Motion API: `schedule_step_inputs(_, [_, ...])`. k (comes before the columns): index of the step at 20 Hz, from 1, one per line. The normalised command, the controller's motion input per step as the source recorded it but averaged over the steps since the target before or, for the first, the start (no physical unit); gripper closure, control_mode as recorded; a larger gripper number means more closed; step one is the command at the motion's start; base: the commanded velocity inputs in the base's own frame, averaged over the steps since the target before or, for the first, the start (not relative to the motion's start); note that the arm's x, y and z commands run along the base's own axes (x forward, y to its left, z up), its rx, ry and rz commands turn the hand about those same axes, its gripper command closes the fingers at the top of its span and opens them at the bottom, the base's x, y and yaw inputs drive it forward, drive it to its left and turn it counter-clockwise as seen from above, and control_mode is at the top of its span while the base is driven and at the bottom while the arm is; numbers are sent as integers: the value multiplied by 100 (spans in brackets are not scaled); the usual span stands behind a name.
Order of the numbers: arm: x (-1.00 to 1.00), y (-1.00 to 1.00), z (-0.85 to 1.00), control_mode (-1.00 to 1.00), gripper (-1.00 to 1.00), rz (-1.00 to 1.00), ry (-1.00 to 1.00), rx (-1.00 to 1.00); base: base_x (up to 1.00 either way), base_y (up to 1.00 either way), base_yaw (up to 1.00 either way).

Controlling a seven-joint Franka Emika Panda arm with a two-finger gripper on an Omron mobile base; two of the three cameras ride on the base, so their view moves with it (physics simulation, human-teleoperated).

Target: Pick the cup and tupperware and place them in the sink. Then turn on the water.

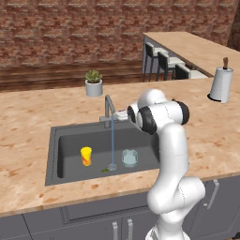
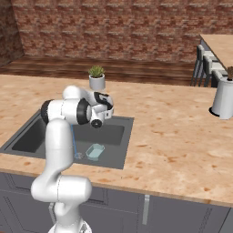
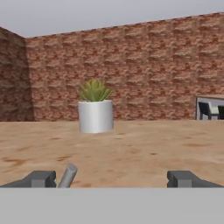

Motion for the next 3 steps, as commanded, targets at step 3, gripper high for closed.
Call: schedule_step_inputs(3, [0,-55,0,-100,-100,0,0,0,0,0,0])
